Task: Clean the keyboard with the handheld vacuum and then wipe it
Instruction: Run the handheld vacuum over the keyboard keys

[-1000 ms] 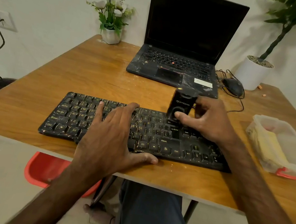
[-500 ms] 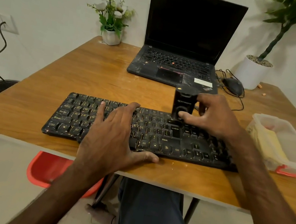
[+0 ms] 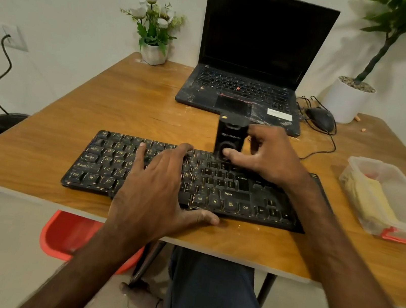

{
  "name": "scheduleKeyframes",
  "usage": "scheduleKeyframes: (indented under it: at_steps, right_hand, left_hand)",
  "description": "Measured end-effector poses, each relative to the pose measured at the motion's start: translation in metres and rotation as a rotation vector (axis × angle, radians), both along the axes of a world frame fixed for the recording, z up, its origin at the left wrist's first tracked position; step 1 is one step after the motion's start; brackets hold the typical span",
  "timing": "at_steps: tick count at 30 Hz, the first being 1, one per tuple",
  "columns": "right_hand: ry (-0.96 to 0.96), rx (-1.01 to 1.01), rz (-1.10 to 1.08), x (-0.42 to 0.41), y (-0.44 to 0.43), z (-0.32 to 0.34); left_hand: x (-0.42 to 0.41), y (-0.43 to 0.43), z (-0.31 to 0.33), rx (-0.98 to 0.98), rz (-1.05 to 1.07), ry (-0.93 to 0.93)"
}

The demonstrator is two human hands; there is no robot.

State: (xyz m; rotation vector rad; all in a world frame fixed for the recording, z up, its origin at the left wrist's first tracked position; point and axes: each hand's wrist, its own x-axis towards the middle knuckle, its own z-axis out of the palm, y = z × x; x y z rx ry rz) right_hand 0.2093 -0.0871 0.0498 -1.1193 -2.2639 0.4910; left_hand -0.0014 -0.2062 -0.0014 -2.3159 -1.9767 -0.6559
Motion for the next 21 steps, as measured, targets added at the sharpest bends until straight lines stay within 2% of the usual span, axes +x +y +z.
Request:
scheduleKeyframes:
  at_steps: [5, 9, 15, 21]
  right_hand:
    - [0.071, -0.03, -0.114, 0.049, -0.008, -0.006]
    - [0.094, -0.008, -0.047, 0.011, -0.008, -0.004]
    - [0.032, 0.06, 0.086, -0.046, -0.002, 0.0]
    - [-0.034, -0.042, -0.075, 0.022, -0.001, 0.006]
  left_hand:
    - [0.001, 0.001, -0.001, 0.016, -0.006, 0.016]
    - [0.001, 0.0, 0.001, 0.018, -0.008, 0.011]
    - [0.0, 0.0, 0.001, 0.004, 0.005, -0.002]
    - [0.001, 0.0, 0.0, 0.013, 0.001, -0.005]
